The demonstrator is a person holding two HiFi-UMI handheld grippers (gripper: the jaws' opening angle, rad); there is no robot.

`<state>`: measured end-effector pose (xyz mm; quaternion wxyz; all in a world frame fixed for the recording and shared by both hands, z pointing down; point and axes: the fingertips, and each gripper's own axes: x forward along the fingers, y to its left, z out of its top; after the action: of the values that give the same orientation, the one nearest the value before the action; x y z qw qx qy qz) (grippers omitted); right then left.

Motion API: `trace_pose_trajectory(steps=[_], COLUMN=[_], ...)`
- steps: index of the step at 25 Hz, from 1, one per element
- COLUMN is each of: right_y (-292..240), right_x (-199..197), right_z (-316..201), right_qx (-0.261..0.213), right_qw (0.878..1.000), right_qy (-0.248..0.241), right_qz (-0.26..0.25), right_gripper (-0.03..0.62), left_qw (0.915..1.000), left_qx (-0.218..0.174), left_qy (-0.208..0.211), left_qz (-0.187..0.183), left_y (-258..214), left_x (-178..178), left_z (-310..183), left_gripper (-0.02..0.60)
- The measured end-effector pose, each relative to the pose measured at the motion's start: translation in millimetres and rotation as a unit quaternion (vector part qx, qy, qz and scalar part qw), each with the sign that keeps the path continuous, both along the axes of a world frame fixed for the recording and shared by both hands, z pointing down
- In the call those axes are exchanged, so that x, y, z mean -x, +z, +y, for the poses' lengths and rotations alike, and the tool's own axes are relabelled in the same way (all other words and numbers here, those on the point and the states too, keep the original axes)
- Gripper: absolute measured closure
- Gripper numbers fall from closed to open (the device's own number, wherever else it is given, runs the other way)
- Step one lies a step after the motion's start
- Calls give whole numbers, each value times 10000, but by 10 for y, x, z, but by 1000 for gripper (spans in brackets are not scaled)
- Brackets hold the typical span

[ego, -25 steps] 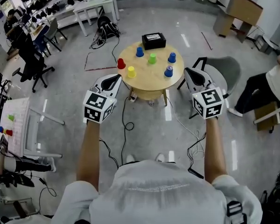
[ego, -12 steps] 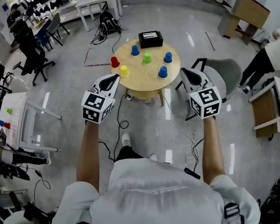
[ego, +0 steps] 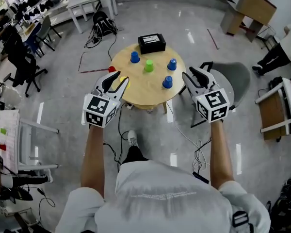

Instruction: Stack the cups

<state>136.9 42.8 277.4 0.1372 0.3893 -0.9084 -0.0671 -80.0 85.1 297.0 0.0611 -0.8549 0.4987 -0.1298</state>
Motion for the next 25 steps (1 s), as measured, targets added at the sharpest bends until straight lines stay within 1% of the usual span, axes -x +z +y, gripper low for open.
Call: trace_pose_trajectory(steps=[4,5,11,16,20,22,25], right_y=[29,29,58,228,457,632,928], right_x=[249,318,664,901,1065,1112,1125], right_z=[-407,-501,-984,-1316,-1515,-1600,-1711], right_qx=[31,45,107,278,557,724,977], right_qw=[9999,9998,9989,9974,9958,9946,9920], right_qy=[166,204,454,650,709,739,776], right_qz=[38,24,39,122,124,120,183], right_gripper=[366,357,347,338,336,336,336], left_qw=[9996,9994,9988,9979,9952,9922,9851], left_qx=[-19,-18,9,178,568,901,1445], left_qy=[275,328,486,618,800,858,912], left_qz=[62,73,101,100,30,87,197], left_y=[5,0,-10,137,501,777,1238], left_x=[171,231,632,914,1042,1073,1048], left_z=[-456,-567,-1193,-1628,-1864,-1973,-2089], left_gripper=[386,377,377,377,371,368,359])
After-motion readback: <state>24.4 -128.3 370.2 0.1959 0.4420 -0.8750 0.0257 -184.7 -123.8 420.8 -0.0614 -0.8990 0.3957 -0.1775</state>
